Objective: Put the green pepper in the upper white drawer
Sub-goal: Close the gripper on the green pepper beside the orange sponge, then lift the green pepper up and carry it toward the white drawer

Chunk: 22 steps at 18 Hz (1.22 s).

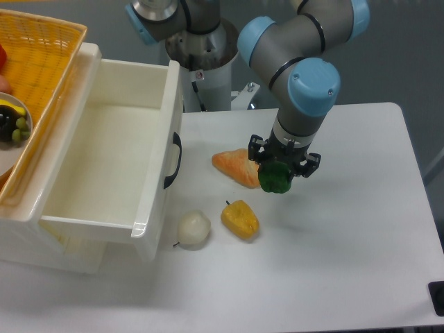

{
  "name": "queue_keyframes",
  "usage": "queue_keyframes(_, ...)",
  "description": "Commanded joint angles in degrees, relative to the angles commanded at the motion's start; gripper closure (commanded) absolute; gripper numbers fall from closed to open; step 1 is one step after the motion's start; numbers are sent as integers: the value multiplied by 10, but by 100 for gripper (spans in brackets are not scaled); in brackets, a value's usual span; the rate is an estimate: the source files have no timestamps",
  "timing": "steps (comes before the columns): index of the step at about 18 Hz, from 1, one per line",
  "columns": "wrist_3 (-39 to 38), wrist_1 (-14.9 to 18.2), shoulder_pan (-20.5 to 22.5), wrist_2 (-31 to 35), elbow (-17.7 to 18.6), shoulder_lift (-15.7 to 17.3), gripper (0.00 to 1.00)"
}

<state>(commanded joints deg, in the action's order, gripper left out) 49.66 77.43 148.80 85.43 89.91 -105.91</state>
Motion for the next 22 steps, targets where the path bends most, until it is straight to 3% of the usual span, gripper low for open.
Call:
queue_keyframes(10, -1, 3, 2, -1, 0, 2, 45)
queue_keyframes(13, -7, 5, 4, -6, 0, 20, 45)
queue_keyframes(17, -8, 9, 4, -14, 0, 21, 45)
queue_keyframes(20, -11, 27, 4, -26, -2, 30, 45)
queue_keyframes(22, -20, 58, 9, -51, -6, 47, 45)
